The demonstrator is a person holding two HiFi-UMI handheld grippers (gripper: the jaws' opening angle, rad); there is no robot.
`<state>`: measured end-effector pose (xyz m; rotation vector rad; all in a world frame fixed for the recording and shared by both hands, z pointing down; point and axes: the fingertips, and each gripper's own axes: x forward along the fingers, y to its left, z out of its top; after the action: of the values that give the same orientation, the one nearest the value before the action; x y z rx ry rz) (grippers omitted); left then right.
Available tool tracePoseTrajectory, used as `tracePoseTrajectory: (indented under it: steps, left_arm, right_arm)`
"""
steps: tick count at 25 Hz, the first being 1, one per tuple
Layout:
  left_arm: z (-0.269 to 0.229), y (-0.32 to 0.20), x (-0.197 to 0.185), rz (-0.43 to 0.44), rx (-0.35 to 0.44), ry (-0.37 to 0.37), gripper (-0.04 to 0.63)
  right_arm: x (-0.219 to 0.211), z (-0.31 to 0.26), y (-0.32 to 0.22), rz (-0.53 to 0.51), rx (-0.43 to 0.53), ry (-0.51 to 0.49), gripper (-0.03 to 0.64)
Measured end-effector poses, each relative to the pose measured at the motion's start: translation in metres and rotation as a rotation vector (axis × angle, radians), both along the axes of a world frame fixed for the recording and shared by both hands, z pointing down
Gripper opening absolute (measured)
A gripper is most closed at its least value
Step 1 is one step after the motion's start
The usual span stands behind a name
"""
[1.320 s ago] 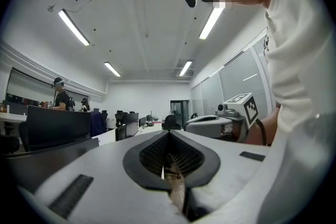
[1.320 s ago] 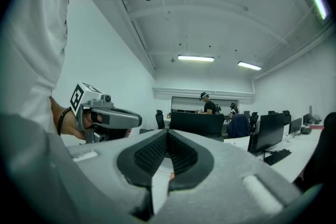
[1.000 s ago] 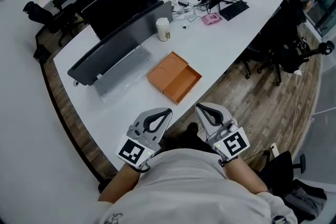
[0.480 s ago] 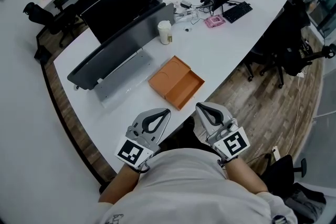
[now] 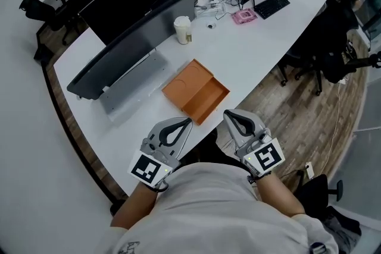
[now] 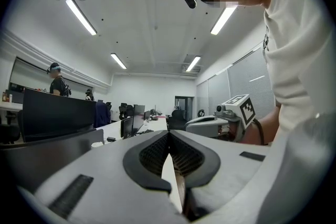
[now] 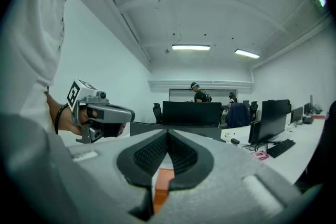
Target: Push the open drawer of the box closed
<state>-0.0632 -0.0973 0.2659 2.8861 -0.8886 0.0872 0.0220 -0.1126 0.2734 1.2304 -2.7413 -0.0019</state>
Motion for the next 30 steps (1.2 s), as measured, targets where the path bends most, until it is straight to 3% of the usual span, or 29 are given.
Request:
tracePoseTrajectory:
  steps: [10, 19, 30]
  left_arm:
    - [0.043, -0.059, 0.023, -0.01, -0.061, -0.024, -0.002]
    - [0.095, -0.081, 0.036, -0.007, -0.156, -0.059, -0.002]
    - [0.166, -0.098, 0.042, -0.015, -0.244, -0.101, -0.002]
  right_arm:
    - [0.032, 0.049, -0.061, -0.005, -0.098, 0.031, 0.003]
    - [0.048, 0.106, -0.087, -0.013, -0.218, 0.066, 0.005]
    - [0.06, 0.198, -0.104, -0.041, -0.366, 0.09, 0.055]
